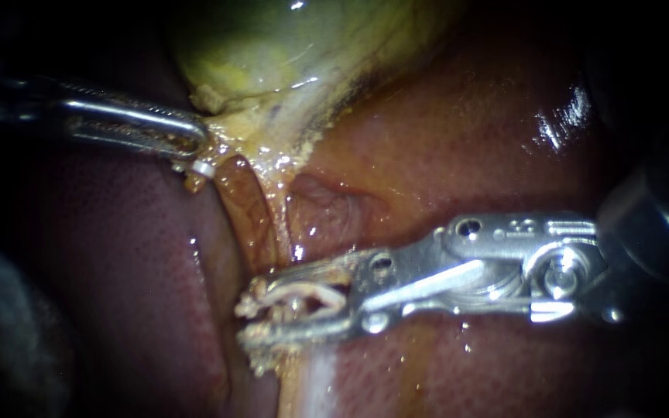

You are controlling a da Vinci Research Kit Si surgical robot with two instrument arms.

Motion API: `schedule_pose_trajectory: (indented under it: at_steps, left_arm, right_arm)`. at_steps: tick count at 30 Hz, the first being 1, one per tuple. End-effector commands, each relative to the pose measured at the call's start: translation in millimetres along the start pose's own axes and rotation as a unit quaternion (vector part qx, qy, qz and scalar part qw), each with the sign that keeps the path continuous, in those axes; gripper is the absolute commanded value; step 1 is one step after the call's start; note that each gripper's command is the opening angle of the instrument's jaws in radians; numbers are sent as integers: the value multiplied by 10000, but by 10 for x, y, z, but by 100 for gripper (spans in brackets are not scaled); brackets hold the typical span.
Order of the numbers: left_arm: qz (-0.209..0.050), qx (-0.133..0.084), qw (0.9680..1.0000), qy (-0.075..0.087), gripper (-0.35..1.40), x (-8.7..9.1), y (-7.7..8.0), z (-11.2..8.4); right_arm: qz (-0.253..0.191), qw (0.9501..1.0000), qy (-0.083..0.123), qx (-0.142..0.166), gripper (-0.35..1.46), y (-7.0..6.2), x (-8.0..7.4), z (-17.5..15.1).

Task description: Clipping second clip right tube

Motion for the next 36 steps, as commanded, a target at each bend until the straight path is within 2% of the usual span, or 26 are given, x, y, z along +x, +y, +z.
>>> schedule_pose_trajectory:
  at_steps: [1, 8, 11, 17, 26, 36]
  left_arm:
    - [-1, 0, 10000, -1, -35, 0, 0, 0]
    - [0, -1, 10000, -1, -35, 0, 0, 0]
    - [1, -2, 10000, -1, -35, -1, 0, 0]
    - [1, -4, 10000, -2, -35, -1, 0, -1]
    - [1, -6, 10000, -3, -35, -1, 0, -2]
    - [-1, -4, 10000, -2, -35, -1, 1, -2]
  right_arm:
    - [-1, 10000, 0, 3, 18, 0, 0, 0]
    - [6, 10000, 40, 31, 44, -4, 3, -2]
    - [0, 9999, 67, 77, 47, -6, -1, -7]
    - [-4, 9999, 135, -46, 49, -4, -9, -25]
    - [23, 9998, 159, -127, 49, 15, -24, -48]
    - [147, 9996, 130, -211, 49, 39, -49, -23]
